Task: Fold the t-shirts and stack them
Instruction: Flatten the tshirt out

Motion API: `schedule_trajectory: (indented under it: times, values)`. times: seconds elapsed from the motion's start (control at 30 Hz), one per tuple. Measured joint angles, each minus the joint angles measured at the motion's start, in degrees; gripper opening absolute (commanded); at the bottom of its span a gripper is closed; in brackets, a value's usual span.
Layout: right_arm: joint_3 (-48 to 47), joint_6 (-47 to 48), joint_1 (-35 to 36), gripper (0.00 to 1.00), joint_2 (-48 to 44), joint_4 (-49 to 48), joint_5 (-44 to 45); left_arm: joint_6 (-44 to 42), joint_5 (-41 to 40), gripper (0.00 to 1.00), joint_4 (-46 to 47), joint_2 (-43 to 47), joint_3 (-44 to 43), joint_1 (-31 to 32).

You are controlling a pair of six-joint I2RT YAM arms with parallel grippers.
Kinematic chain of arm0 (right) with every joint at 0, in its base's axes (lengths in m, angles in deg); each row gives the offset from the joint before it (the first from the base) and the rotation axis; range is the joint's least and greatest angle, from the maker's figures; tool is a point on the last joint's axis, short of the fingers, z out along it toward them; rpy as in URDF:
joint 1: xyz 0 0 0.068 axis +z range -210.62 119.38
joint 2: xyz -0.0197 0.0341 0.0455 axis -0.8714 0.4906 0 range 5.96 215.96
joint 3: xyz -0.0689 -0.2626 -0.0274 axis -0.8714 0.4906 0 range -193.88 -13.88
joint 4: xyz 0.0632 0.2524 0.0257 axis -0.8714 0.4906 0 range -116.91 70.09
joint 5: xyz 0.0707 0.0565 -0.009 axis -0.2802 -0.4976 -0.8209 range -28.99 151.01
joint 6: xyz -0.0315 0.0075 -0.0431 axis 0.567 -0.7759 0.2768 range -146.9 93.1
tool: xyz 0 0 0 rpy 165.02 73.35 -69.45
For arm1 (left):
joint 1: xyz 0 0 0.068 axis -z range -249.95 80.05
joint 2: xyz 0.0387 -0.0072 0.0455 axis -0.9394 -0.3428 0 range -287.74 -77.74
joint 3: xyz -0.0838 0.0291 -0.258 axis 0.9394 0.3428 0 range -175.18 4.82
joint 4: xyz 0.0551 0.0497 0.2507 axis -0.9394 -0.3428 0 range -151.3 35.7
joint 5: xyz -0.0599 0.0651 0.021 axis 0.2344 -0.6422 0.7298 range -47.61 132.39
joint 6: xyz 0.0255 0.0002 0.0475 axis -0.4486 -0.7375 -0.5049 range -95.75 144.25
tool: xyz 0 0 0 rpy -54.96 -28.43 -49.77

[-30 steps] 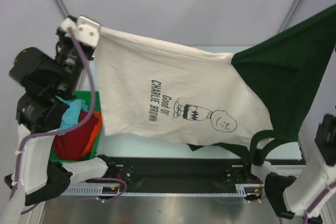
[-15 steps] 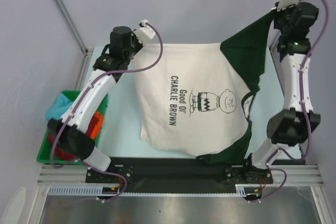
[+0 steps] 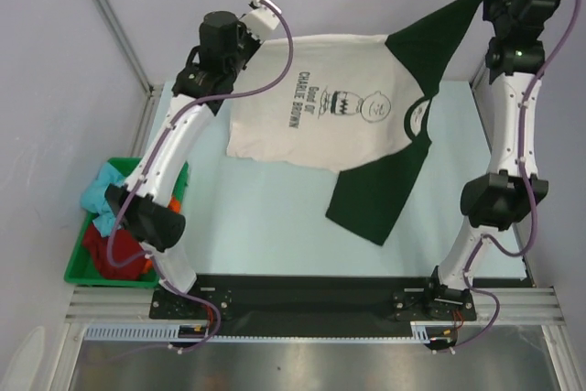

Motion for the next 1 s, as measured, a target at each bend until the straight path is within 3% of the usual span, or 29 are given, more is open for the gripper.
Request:
schedule_trajectory:
  times: [0.3,0.53,0.73,1.0]
  values:
    - [7.9,-0.1,0.9,0.0,-30.4,1.2,0.0,1.4,0.0,0.0,-2.2,22.8,2.4,9.2]
    - [8.3,1.6,1.0,0.0,-48.7,1.0,0.3,-0.2,-0.6,0.01,-1.7,35.5,-0.7,9.4]
    - [3.6,2.7,1.0,0.0,-48.8,0.4,1.6,-1.4,-1.0,0.0,-1.0,36.8,-2.5,9.4]
    - [1.0,4.0,1.0,0.0,-37.8,-0.2,1.7,-3.1,-2.2,0.0,0.0,33.2,2.2,9.3]
